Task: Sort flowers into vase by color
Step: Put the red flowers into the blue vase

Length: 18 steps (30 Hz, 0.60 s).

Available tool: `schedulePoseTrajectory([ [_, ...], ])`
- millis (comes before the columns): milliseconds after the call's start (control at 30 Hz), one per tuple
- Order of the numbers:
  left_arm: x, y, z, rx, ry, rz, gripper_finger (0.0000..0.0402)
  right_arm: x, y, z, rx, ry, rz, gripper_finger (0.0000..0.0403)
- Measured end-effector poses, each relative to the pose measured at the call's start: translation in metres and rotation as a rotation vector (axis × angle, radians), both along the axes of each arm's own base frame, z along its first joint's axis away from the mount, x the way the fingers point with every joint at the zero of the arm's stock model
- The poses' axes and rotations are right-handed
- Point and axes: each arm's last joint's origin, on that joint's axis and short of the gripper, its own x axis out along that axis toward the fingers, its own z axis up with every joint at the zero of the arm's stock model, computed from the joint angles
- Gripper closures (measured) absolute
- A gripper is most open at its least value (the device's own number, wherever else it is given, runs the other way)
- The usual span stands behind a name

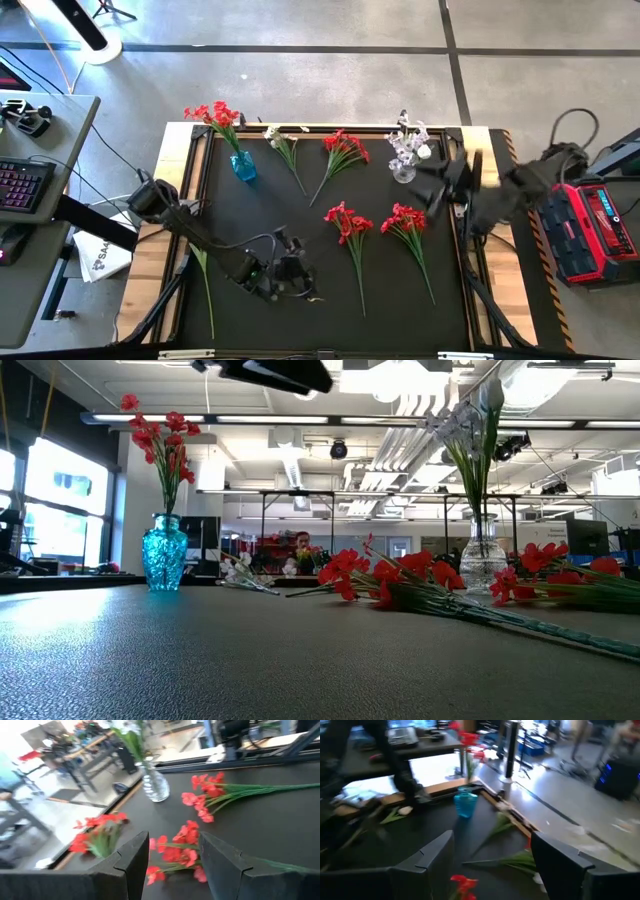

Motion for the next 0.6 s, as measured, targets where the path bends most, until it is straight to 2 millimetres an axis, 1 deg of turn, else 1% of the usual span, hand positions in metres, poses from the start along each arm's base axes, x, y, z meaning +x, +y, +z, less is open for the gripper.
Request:
schedulePoseTrajectory([
  [167,-0.019,-0.006,-0.008,0.033,-0.027,0.083,0.0243,0.016,0.055,-0.019,-0.049,0.046,0.149,0.0167],
  [300,-0.032,-0.002,-0.017,-0.087,-0.063,0.131,0.0243,0.026,0.103,-0.044,-0.052,0.096,0.254,0.0167],
  [367,-0.032,0.008,-0.021,-0.182,-0.046,0.169,0.0243,0.031,0.126,-0.061,-0.058,0.138,0.296,0.0167],
  [433,-0.027,0.021,-0.024,-0.265,-0.01,0.212,0.0243,0.035,0.145,-0.08,-0.059,0.184,0.321,0.0167],
  [533,-0.011,0.048,-0.026,-0.349,0.056,0.258,0.0243,0.042,0.168,-0.11,-0.063,0.239,0.315,0.0167],
  [600,0.003,0.071,-0.027,-0.375,0.112,0.271,0.0243,0.049,0.179,-0.131,-0.067,0.278,0.297,0.0167],
])
